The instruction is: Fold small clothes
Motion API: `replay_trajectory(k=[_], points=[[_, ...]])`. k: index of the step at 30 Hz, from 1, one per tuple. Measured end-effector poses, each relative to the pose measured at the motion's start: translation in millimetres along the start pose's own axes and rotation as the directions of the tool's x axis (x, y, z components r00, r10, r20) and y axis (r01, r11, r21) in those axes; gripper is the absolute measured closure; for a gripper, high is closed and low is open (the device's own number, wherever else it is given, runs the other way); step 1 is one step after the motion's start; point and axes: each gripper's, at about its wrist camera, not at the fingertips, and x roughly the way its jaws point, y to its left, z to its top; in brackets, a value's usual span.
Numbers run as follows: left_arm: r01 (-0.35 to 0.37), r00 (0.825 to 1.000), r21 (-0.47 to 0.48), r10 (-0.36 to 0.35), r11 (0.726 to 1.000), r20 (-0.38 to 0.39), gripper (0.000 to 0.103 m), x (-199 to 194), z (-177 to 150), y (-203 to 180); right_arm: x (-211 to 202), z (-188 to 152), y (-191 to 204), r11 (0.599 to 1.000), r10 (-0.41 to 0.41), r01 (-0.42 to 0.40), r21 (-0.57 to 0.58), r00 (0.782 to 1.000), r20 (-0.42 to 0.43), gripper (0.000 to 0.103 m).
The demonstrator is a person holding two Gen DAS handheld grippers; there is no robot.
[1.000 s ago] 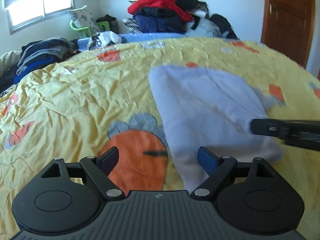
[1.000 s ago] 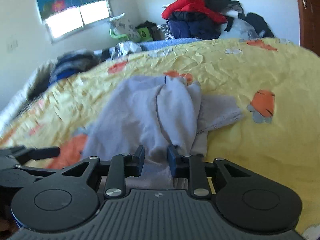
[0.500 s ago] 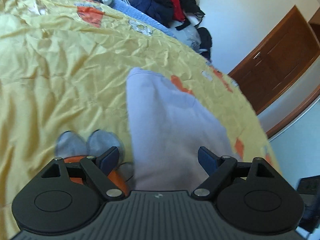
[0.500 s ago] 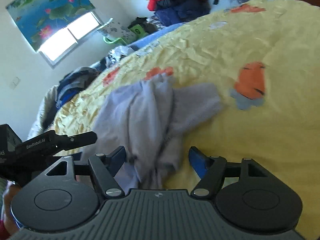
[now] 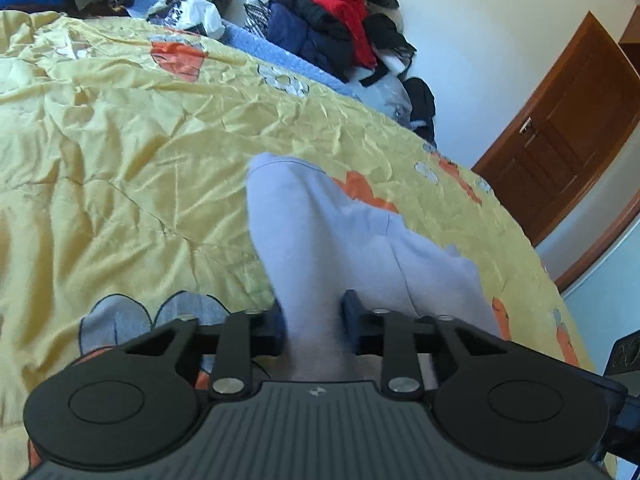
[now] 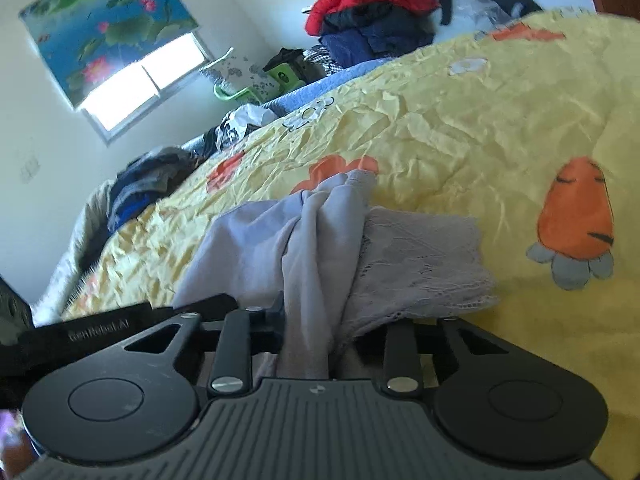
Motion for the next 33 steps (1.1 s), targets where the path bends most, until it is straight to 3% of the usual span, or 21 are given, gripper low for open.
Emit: replay_trajectory(k=[4,12,14,17,20,22,23,24,26,27,29,33], points=[[-0.024,0.999,0.035,0.023,0.999,0.032,0.084,-13,1,-4,-5,0,12,0.999,-0.012,0.013,-0.035,1.000,0.017,0.076],[-0.128,0.986,0.115,0.114,0.985,0.123,0.084,-59,22,-7,-17,7,53,0.994,0.091,-0.087,-0.067,0.994,0.056,0.076],[-0.179,0.980,0.141,0.163,0.974,0.114,0.084,-59,28,-7,-14,7,64,0.992,0.099,-0.094,-0.083,0.994,0.054,0.075],[-0.258,0.966,0.127,0.255,0.958,0.041,0.083,-37,25,5,5,3,74,0.993,0.054,-0.052,-0.106,0.998,0.015,0.071],[-0.285,0.958,0.107,0.285,0.953,0.018,0.072,-30,17,17,28,-6,78,0.984,-0.085,0.077,-0.157,0.996,-0.040,0.060],[-0.329,0.944,0.122,0.325,0.936,0.048,0.047,-39,14,15,24,-11,76,0.981,-0.107,0.102,-0.168,0.994,-0.022,0.052],[-0.356,0.935,0.133,0.351,0.925,0.062,0.024,-43,12,13,17,-12,74,0.979,-0.111,0.108,-0.173,0.994,-0.008,0.048],[-0.386,0.922,0.146,0.378,0.911,0.085,0.015,-49,10,11,9,-14,73,0.976,-0.127,0.127,-0.178,0.992,0.009,0.046],[-0.432,0.901,0.177,0.412,0.884,0.139,0.015,-63,2,5,-13,-17,67,0.974,-0.161,0.170,-0.147,0.984,0.073,0.045],[-0.447,0.893,0.197,0.424,0.872,0.149,0.015,-68,-3,1,-24,-18,65,0.973,-0.178,0.192,-0.128,0.978,0.112,0.052],[-0.459,0.887,0.220,0.433,0.860,0.159,0.015,-75,-14,-4,-46,-30,72,0.962,-0.190,0.221,-0.161,0.964,0.187,0.053],[-0.488,0.873,0.269,0.462,0.831,0.156,0.015,-71,-37,-8,-62,-55,99,0.928,-0.078,0.135,-0.348,0.982,0.173,0.059]])
